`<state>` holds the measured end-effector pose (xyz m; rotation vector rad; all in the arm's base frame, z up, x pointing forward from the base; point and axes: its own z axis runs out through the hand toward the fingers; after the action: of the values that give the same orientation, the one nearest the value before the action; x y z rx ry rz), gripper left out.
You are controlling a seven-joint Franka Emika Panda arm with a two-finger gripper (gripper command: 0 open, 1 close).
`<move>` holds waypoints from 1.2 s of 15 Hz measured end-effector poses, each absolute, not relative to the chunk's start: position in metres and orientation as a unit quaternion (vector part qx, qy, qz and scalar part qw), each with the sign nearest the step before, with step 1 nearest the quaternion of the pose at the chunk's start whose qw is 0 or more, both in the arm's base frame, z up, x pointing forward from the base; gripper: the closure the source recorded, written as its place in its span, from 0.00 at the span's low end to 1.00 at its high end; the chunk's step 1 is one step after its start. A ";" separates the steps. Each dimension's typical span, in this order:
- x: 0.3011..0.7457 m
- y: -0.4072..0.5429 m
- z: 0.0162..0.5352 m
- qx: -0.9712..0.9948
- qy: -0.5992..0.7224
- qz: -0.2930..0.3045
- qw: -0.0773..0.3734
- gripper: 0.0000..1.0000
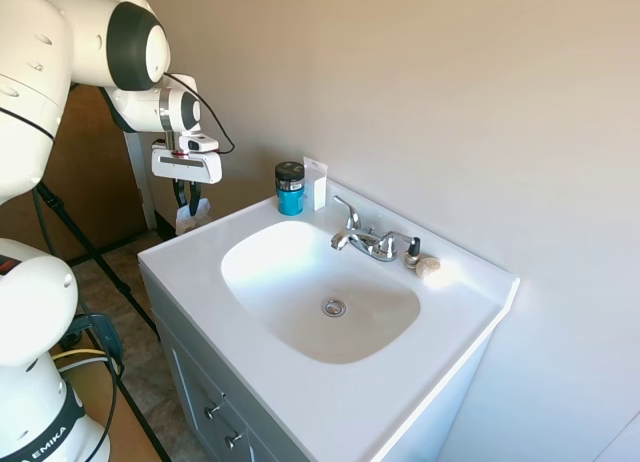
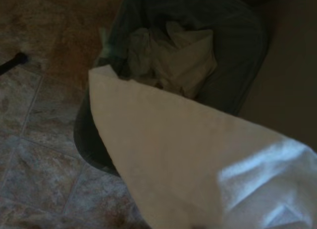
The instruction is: Throw the tissue in the trash bin
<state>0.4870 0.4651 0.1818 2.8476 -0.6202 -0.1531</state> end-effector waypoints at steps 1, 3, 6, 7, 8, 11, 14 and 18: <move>0.487 0.465 0.182 0.969 -0.211 -0.053 0.114 0.00; 0.486 0.464 0.181 0.969 -0.211 -0.054 0.115 0.00; 0.486 0.464 0.181 0.969 -0.212 -0.055 0.117 0.00; 0.487 0.464 0.182 0.969 -0.212 -0.054 0.116 0.00; 0.488 0.463 0.185 0.969 -0.212 -0.053 0.115 0.00; 0.489 0.457 0.203 0.970 -0.216 -0.040 0.107 0.00; 0.485 0.441 0.245 0.970 -0.223 -0.017 0.092 0.00; 0.473 0.390 0.294 0.962 -0.260 0.013 0.081 0.00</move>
<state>0.4730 0.3899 0.2944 2.8757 -0.7780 0.0379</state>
